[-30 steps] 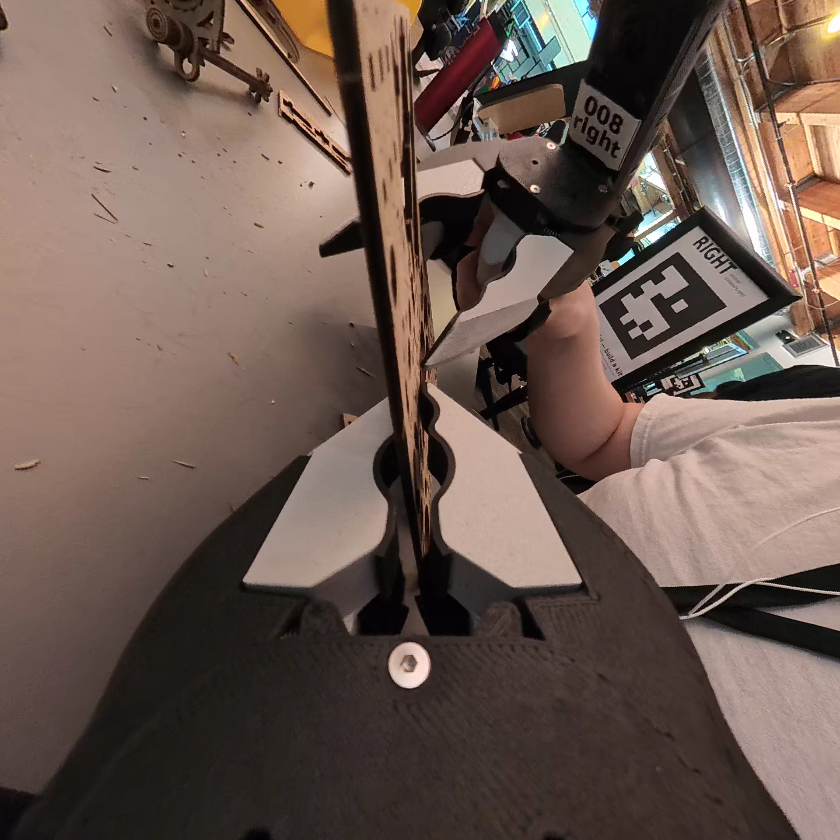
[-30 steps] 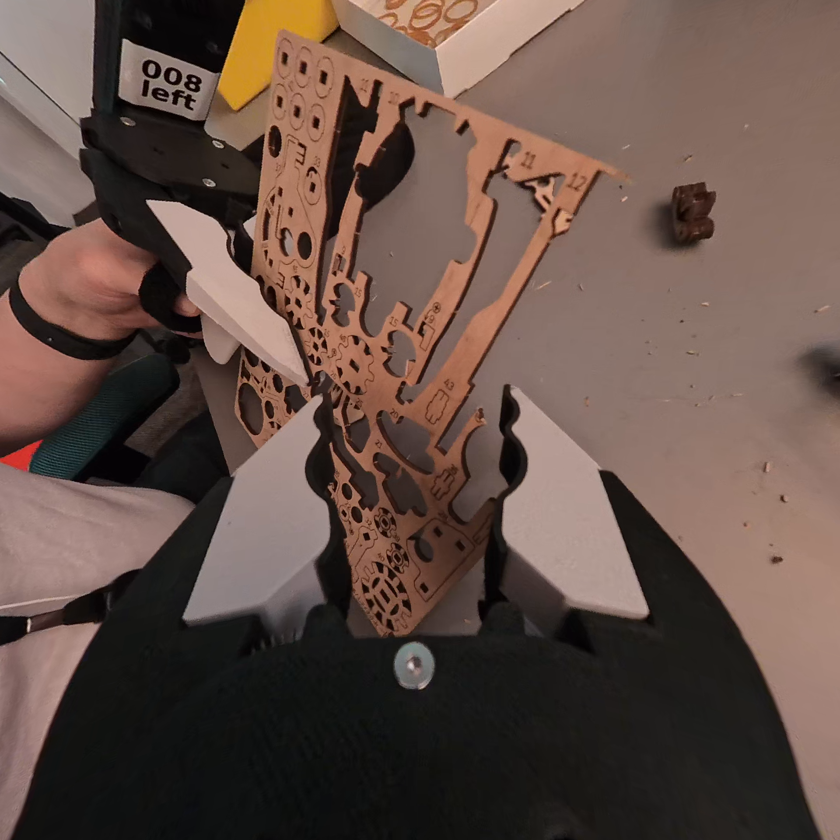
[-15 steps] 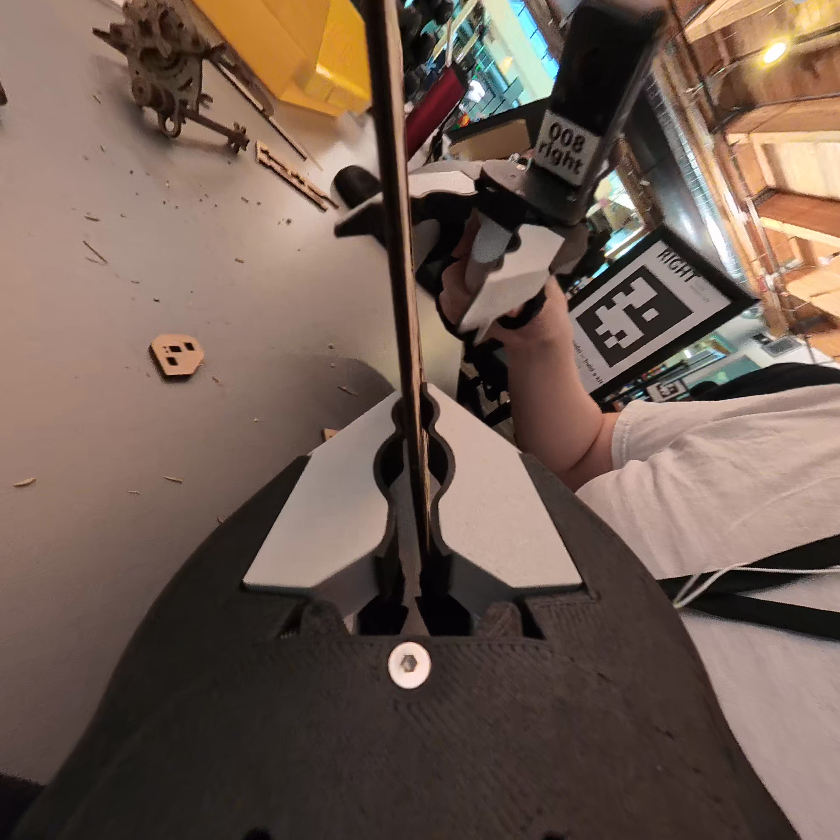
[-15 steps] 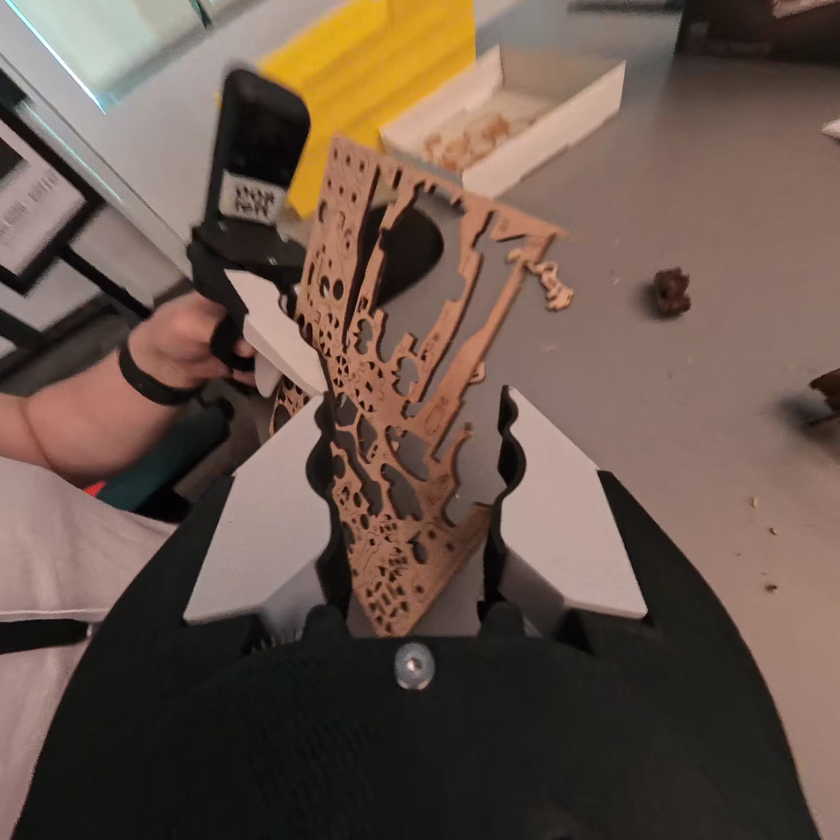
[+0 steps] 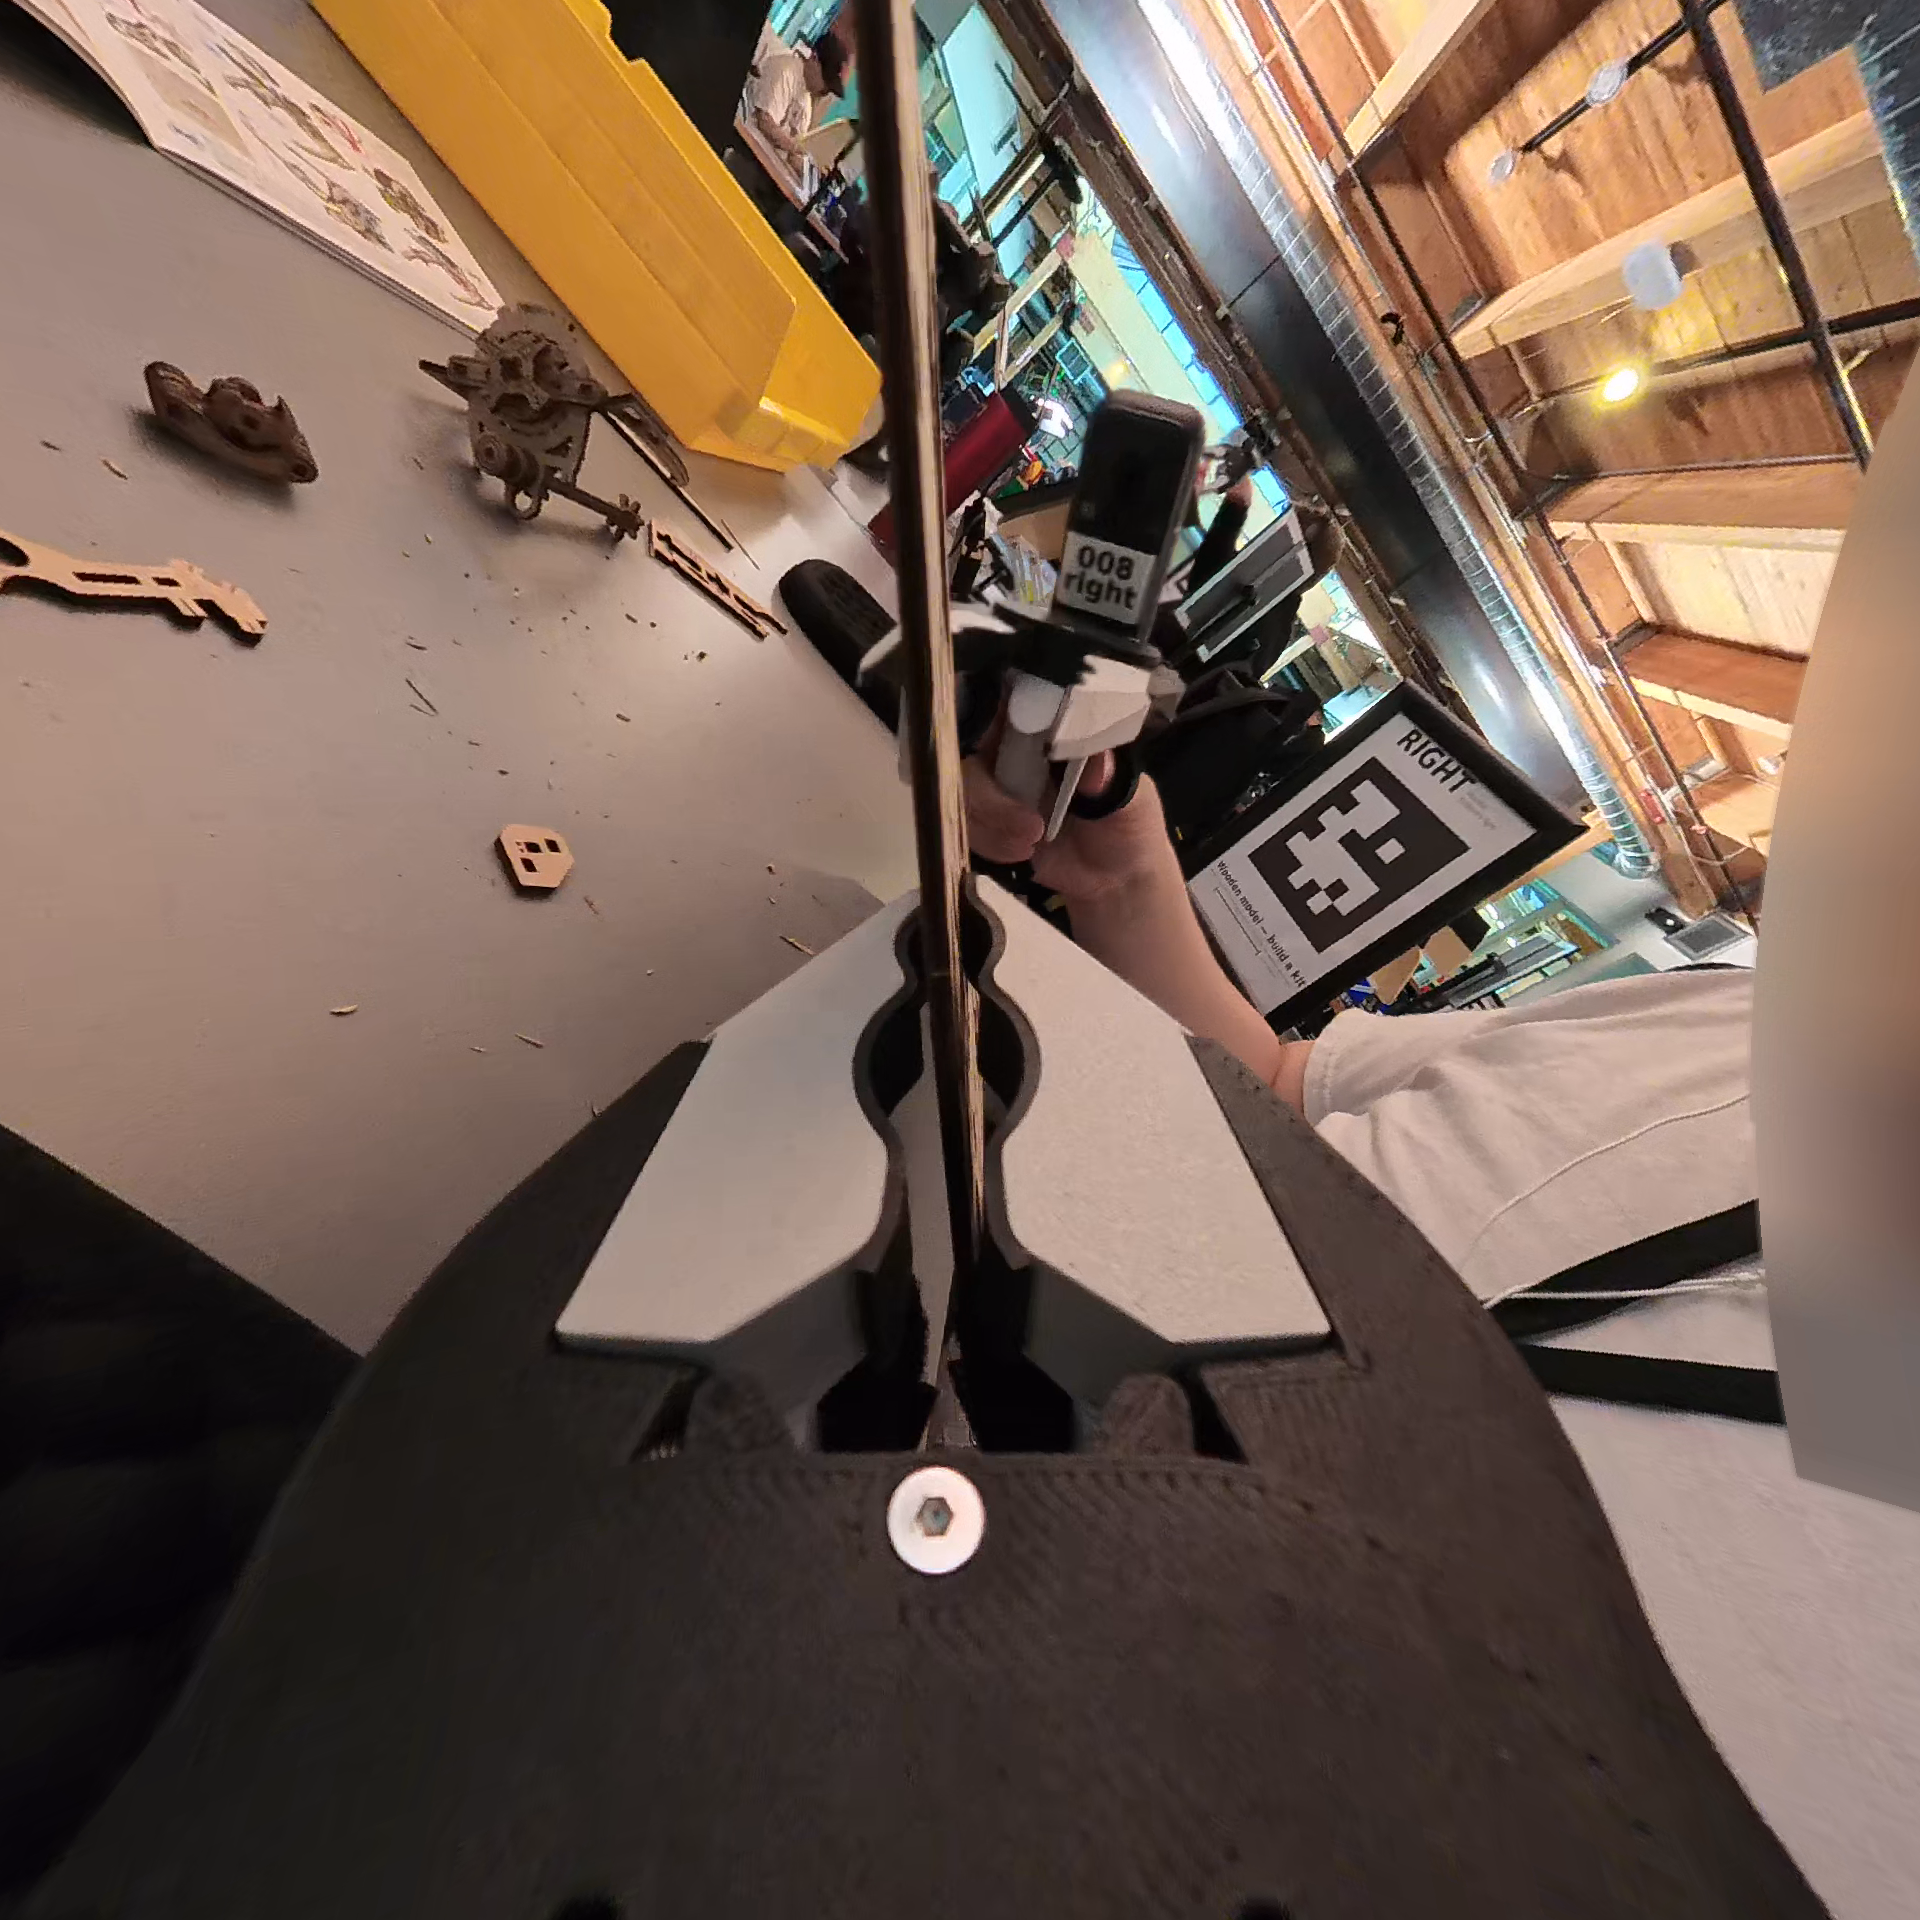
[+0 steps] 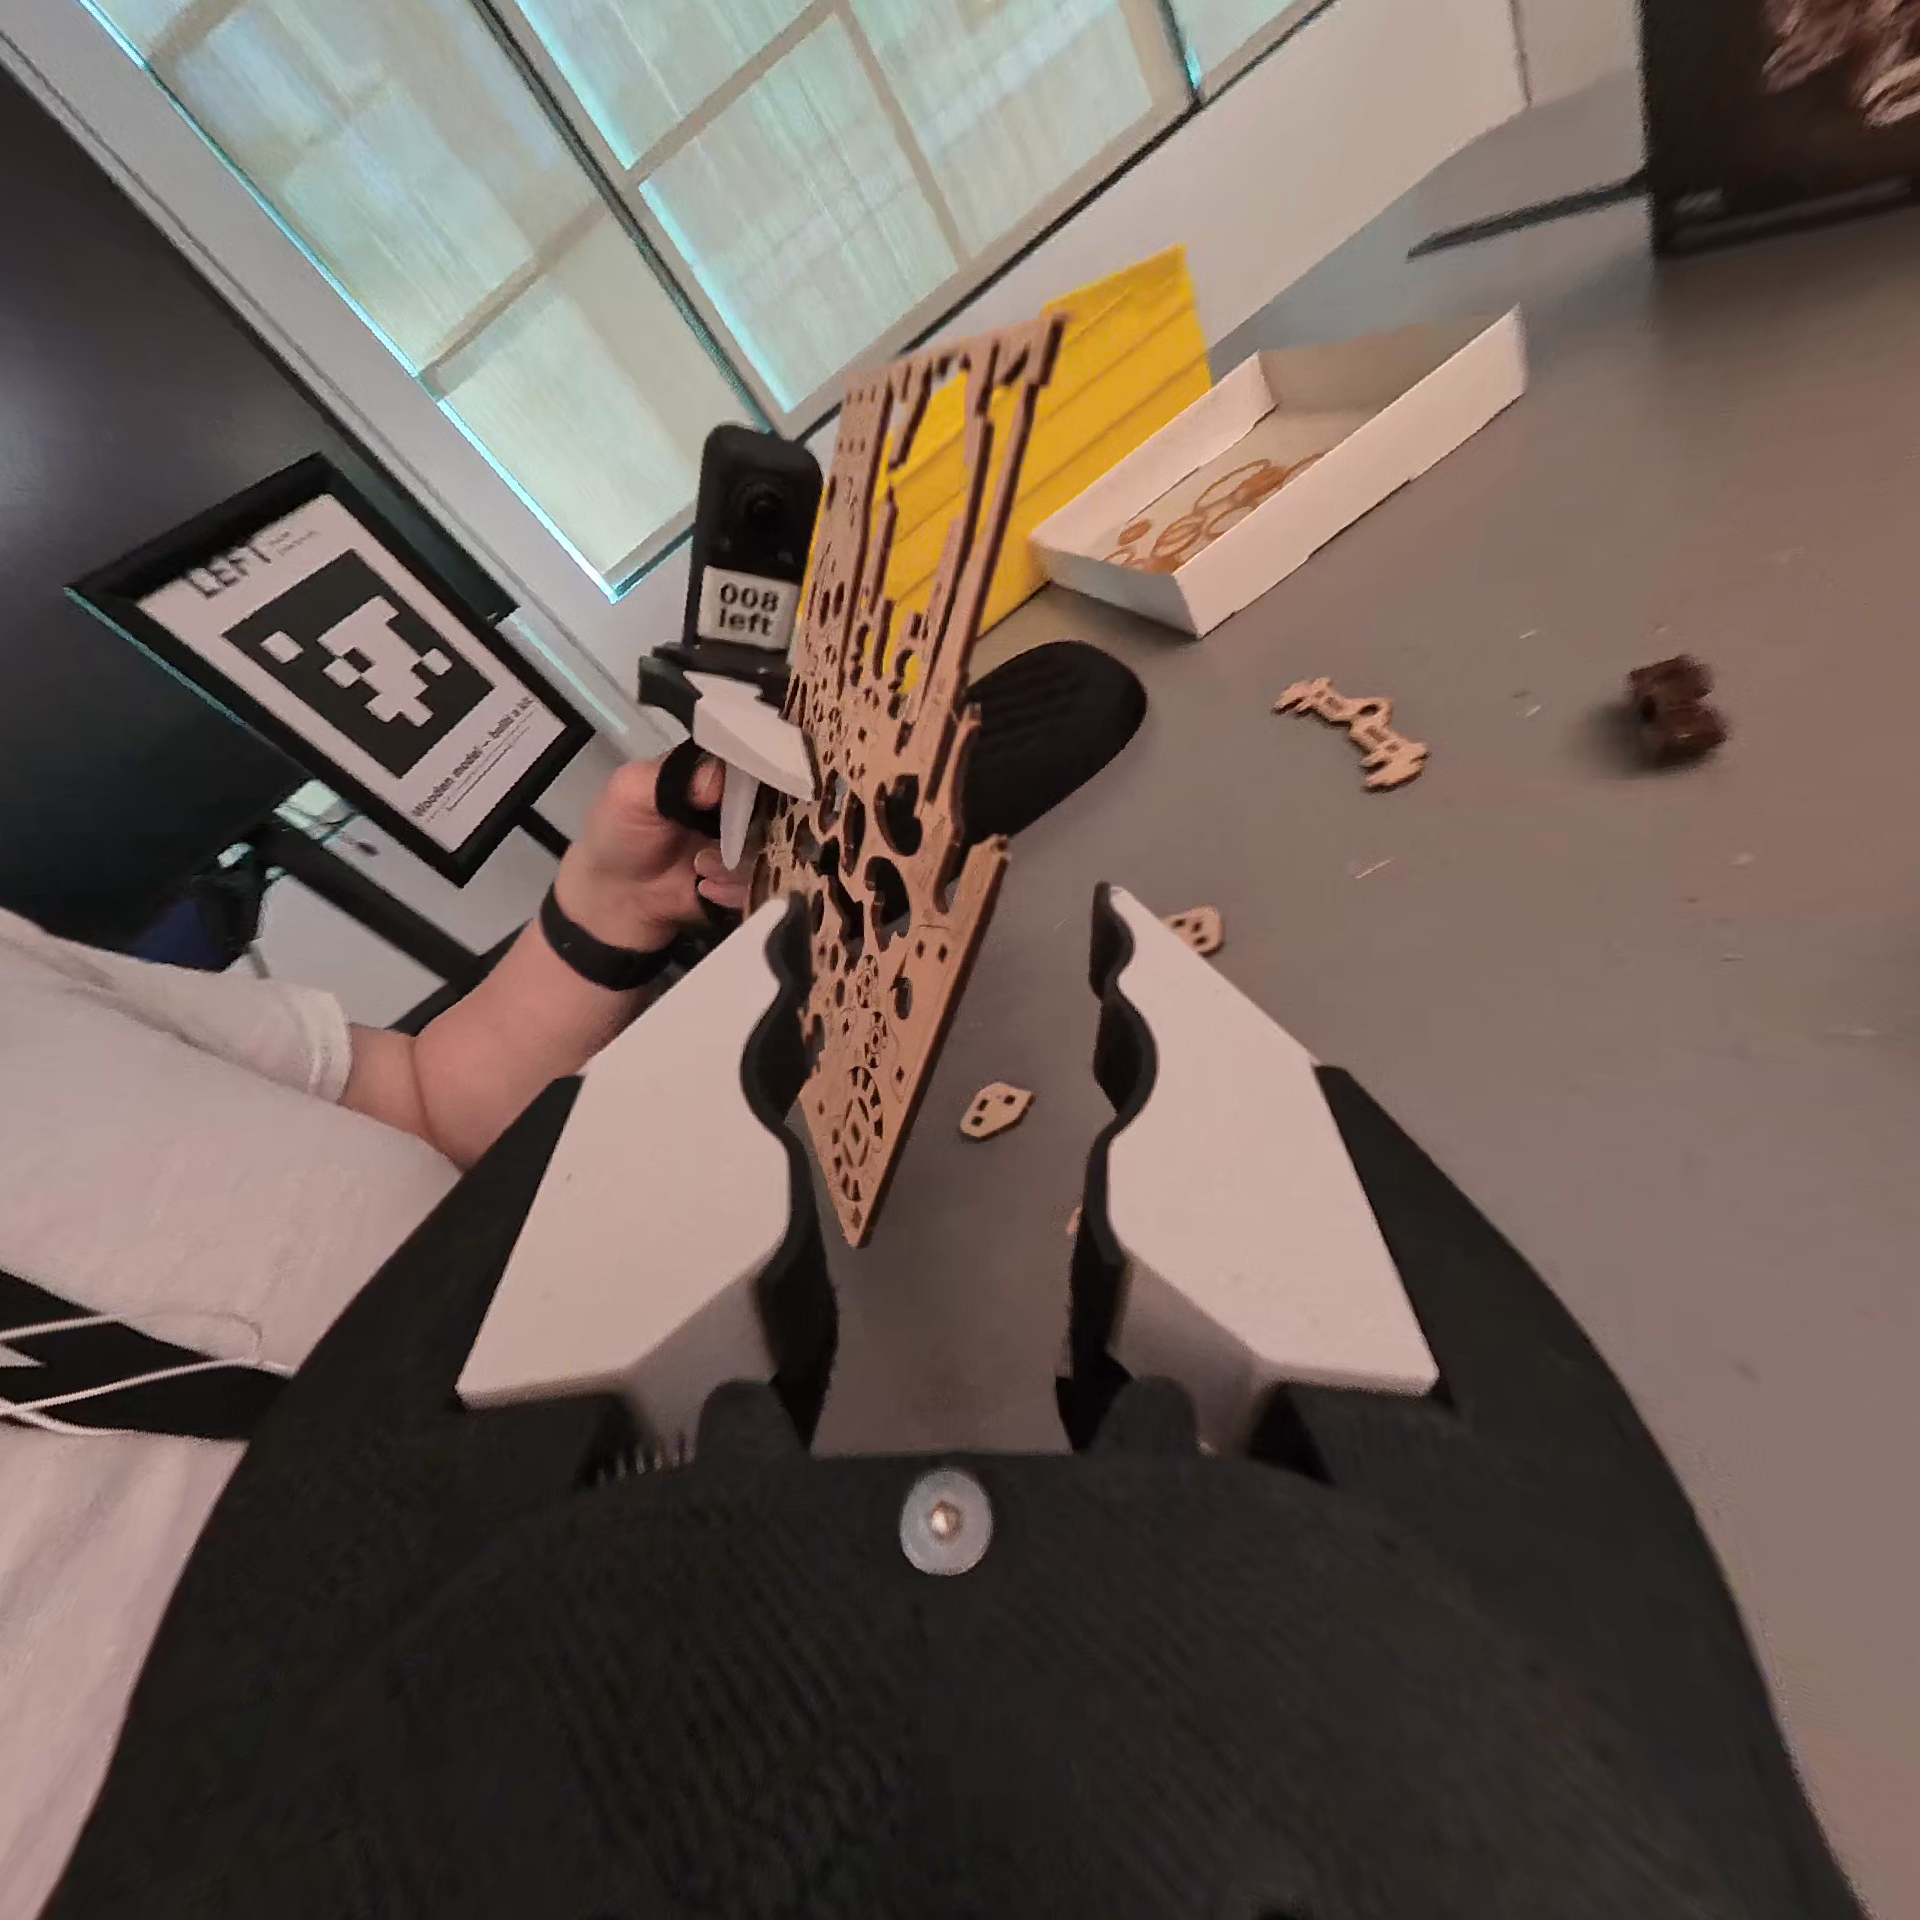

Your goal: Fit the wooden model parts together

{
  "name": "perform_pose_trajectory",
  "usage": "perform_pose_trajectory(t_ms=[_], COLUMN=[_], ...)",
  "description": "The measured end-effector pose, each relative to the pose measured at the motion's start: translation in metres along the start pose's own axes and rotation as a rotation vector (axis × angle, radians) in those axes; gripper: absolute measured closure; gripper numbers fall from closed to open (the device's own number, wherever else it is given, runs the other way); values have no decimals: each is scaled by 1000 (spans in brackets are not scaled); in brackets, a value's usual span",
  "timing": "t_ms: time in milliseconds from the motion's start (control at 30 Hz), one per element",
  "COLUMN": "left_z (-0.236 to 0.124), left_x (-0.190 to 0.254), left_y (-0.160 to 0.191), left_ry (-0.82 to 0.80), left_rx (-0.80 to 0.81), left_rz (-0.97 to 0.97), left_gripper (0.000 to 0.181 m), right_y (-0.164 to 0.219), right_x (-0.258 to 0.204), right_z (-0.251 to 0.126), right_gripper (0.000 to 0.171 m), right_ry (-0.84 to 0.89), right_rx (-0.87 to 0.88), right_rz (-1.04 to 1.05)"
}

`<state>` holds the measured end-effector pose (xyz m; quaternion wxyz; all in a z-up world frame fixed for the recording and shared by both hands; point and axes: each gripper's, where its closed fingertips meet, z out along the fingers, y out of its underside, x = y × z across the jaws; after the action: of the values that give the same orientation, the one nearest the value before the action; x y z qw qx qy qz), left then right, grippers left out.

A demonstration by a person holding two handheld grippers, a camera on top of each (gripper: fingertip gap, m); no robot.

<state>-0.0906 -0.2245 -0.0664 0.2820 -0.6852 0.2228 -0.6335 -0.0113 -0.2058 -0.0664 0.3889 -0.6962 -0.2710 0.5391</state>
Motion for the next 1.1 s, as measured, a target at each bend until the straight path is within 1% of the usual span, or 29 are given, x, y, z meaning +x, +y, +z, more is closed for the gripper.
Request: perform_pose_trajectory(t_ms=[100, 167, 233, 267, 333, 367, 400, 467, 600, 667, 800, 867, 900, 1000, 1100], left_z=[1, 3, 7, 9, 11, 11, 10, 5, -6, -6, 4, 7, 9, 9, 7], left_x=[2, 8, 13, 13, 12, 14, 16, 16, 7, 6, 8, 7, 8, 9, 10], left_y=[0, 1, 4, 6, 8, 10, 12, 20, 36, 39, 40, 39, 39, 38, 38], left_ry=[6, 38, 68, 65, 55, 59, 66, 49, -55, -79, -79, -79, -74, -81, -93], left_rx=[-3, -4, -14, -20, -27, -35, -49, -85, -154, -171, -186, -192, -194, -205, -207], left_rz=[7, 8, 7, 9, -1, -9, -11, 4, 53, 62, 78, 72, 70, 76, 81], left_gripper=[181, 181, 181, 178, 146, 136, 134, 136, 138, 138, 138, 138, 138, 138, 137], right_y=[10, 15, 19, 18, 16, 12, 11, 13, 10, 18, 31, 36, 35, 27, 34], right_x=[-14, -22, -31, -34, -28, -26, -22, -7, 22, 41, 64, 71, 73, 74, 82], right_z=[13, 17, 15, 12, 1, -9, -20, -48, -110, -131, -144, -144, -145, -153, -169], right_gripper=[123, 135, 169, 171, 171, 171, 170, 171, 171, 171, 168, 150, 146, 146, 136], right_ry=[-122, -187, -267, -296, -296, -313, -301, -196, 24, 128, 219, 275, 305, 400, 580], right_rx=[-56, -73, -81, -67, -30, 3, 24, 42, 108, 125, 157, 144, 144, 146, 50], right_rz=[88, 144, 179, 211, 316, 375, 425, 433, 441, 489, 550, 541, 516, 423, 328])
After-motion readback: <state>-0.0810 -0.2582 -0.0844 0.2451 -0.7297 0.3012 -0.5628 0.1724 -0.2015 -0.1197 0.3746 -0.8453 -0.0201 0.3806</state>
